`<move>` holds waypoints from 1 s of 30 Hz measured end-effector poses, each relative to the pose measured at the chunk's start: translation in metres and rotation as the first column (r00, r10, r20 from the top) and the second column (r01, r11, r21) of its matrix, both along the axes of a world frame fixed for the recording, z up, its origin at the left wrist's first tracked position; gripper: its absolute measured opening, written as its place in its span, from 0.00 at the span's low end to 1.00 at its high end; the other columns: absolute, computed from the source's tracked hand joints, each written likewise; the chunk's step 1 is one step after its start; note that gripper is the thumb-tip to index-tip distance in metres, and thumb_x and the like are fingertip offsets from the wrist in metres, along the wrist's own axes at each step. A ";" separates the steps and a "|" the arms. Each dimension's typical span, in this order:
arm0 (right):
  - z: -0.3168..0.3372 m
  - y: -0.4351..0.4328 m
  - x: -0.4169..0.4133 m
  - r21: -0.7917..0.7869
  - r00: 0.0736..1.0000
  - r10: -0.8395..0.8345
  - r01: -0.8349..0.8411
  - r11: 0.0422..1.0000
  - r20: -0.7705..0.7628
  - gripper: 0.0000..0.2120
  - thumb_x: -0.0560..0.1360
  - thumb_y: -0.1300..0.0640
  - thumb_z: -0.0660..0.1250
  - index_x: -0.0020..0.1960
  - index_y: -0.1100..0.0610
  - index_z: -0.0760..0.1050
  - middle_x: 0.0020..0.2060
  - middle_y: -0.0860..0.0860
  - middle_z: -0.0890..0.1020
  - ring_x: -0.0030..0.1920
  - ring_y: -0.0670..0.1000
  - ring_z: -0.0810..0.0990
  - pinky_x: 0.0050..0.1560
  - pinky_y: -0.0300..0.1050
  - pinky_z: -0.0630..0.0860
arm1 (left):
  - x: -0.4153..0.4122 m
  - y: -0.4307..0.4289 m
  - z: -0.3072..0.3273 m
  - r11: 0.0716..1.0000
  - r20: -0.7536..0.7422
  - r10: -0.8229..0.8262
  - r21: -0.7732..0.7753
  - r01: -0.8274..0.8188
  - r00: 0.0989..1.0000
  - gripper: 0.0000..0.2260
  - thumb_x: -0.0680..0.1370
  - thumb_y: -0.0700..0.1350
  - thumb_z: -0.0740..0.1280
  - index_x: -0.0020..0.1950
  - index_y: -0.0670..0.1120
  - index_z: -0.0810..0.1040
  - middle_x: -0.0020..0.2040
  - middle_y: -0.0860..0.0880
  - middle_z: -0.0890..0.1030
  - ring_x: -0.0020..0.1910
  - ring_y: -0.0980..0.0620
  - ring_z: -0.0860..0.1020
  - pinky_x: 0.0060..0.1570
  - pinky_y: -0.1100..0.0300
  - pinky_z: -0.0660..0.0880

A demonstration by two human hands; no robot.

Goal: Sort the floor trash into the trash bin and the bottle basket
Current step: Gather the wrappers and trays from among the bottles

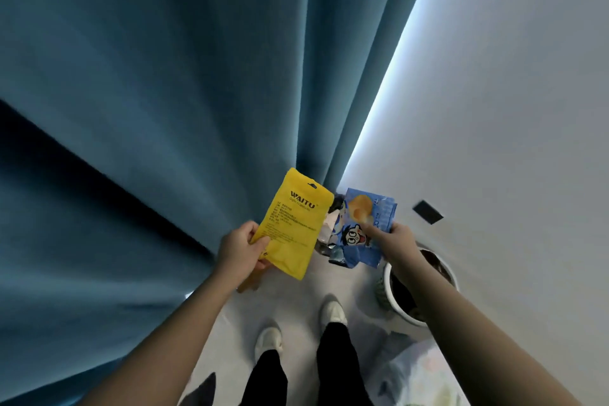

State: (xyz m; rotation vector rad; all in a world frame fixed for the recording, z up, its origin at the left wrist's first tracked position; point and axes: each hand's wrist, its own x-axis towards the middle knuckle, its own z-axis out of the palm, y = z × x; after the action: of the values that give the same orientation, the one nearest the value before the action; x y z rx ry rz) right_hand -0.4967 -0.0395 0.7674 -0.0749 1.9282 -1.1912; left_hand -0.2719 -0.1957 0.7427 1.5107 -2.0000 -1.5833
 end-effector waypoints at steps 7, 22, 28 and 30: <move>-0.108 -0.009 -0.106 0.187 0.992 -0.051 0.029 0.982 0.115 0.06 0.72 0.59 0.72 0.39 0.56 0.77 0.41 0.56 0.83 0.45 0.58 0.83 0.51 0.55 0.80 | -0.097 -0.015 -0.094 0.968 0.206 0.110 0.199 -0.151 0.972 0.06 0.78 0.36 0.63 0.42 0.43 0.74 0.40 0.42 0.82 0.29 0.47 0.82 0.29 0.56 0.80; -0.418 -0.066 -0.230 0.475 0.960 0.197 -0.270 0.838 0.198 0.02 0.74 0.62 0.67 0.45 0.57 0.78 0.47 0.57 0.83 0.49 0.58 0.82 0.54 0.55 0.79 | -0.250 -0.026 -0.374 0.859 0.425 0.035 0.449 -0.244 0.904 0.08 0.80 0.35 0.58 0.53 0.40 0.76 0.39 0.42 0.81 0.29 0.48 0.81 0.36 0.52 0.81; -0.477 -0.091 -0.249 0.497 0.932 0.321 -0.361 0.789 0.168 0.05 0.74 0.57 0.70 0.40 0.52 0.75 0.45 0.53 0.82 0.47 0.53 0.82 0.49 0.49 0.80 | -0.282 -0.042 -0.431 0.855 0.455 0.023 0.452 -0.253 0.890 0.12 0.80 0.33 0.55 0.60 0.38 0.73 0.46 0.37 0.80 0.34 0.45 0.80 0.38 0.52 0.79; -0.485 -0.093 -0.251 0.510 0.924 0.334 -0.382 0.771 0.186 0.04 0.74 0.56 0.70 0.44 0.54 0.75 0.43 0.53 0.81 0.46 0.54 0.82 0.47 0.50 0.80 | -0.285 -0.043 -0.440 0.845 0.479 -0.004 0.471 -0.253 0.878 0.14 0.80 0.34 0.56 0.65 0.39 0.72 0.49 0.37 0.79 0.36 0.44 0.80 0.39 0.52 0.79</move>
State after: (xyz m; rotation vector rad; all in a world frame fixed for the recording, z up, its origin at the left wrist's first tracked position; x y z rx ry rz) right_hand -0.7474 -0.1320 0.2822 -0.0868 1.9909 -0.3648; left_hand -0.5574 -0.2382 0.3028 2.3759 -1.6691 -1.9569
